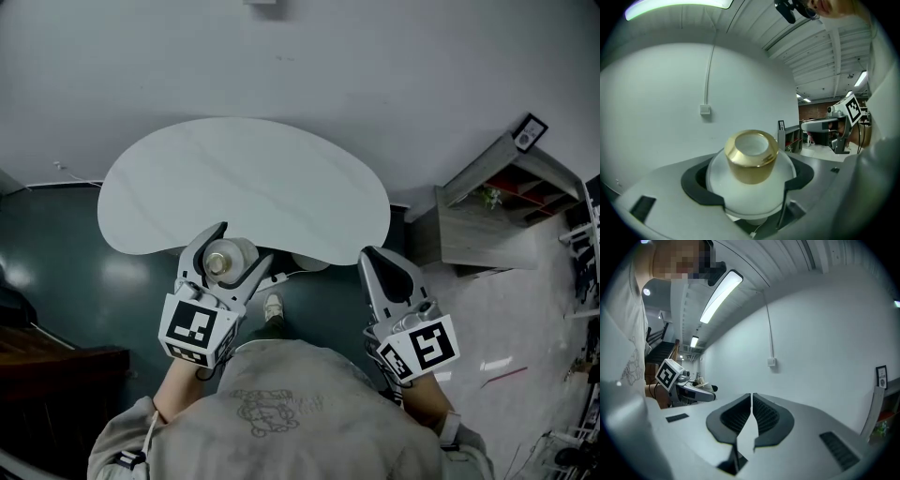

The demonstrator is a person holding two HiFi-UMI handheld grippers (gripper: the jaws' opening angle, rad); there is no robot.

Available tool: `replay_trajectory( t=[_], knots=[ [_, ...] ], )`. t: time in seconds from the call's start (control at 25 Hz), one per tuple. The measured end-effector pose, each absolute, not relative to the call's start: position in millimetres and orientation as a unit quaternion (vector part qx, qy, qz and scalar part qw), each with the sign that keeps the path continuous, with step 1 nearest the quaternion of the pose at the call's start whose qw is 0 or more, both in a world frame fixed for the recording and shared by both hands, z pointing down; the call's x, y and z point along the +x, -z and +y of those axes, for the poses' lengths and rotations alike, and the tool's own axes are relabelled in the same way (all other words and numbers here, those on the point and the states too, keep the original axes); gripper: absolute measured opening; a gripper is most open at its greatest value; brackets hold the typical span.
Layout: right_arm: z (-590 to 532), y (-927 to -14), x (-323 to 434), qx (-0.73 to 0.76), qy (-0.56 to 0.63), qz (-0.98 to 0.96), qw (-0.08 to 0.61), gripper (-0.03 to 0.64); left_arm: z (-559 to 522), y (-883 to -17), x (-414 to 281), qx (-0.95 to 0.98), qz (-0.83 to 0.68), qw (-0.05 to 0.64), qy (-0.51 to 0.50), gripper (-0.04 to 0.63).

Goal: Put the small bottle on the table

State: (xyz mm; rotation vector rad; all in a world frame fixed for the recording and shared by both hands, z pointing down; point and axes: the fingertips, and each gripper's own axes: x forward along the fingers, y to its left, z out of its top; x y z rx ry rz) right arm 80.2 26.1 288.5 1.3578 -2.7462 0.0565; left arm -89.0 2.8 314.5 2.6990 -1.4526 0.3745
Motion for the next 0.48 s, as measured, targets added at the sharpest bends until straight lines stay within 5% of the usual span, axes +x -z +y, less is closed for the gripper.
replay_trajectory(
  t=[0.48],
  knots=[
    [-84.7,-291.0,29.2,0.454,-0.014,-0.889,0.062,0.035,-112.7,-313.2,-133.7,0.88,-0.46,0.027,-0.116,0.347]
  ],
)
